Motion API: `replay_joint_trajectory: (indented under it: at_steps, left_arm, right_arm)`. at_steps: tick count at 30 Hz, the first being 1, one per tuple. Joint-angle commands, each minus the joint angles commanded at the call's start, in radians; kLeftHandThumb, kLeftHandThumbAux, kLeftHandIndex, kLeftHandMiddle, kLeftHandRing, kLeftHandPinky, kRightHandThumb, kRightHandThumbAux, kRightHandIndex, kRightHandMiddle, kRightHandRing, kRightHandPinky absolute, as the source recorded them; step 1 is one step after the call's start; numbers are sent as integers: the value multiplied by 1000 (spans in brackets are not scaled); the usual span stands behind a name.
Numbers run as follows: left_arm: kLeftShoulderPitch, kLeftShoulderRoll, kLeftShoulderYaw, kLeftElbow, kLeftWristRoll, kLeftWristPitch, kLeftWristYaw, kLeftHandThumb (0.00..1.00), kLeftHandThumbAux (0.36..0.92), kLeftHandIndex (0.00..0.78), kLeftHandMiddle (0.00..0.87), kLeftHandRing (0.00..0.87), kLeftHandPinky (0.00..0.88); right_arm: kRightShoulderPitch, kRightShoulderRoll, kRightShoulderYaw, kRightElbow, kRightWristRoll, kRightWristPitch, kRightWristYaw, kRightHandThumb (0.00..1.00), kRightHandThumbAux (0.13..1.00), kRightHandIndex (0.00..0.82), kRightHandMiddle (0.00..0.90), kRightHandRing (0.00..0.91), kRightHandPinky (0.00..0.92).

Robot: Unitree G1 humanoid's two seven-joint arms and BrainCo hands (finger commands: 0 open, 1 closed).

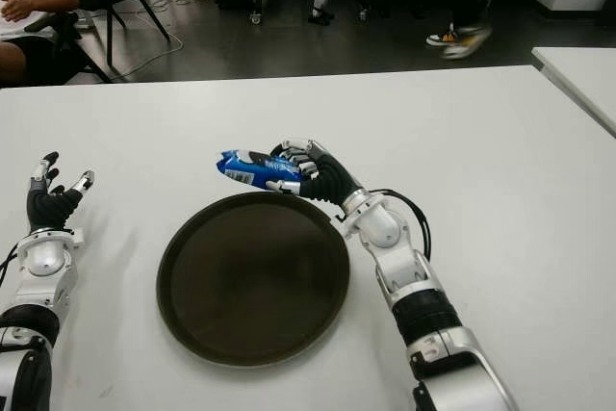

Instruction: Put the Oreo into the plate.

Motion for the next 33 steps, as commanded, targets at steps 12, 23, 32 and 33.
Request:
replay_joint_trajectory:
  at_steps: [12,23,32,33]
  left_arm:
    - [3,5,-15,2,24,-18,20,0,725,2,0,0,0]
    - [1,2,-2,10,5,-28,10,0,713,0,0,0,0]
    - [1,2,-4,10,9,-39,16,0,716,7,0,0,0]
    - [1,1,-4,10,8,-40,16,0,716,7,0,0,0]
  right_arm:
    - [-42,-67,54,65,-3,-65,143,91,711,133,157,159,108]
    - [-128,-90,34,190,176,-14,521,1,600,2,2,2,1]
    - [-162,-94,32,272,157,-54,553,0,554,0,0,0,0]
    - [-163,-95,32,275,156,-55,555,0,557,0,0,0,0]
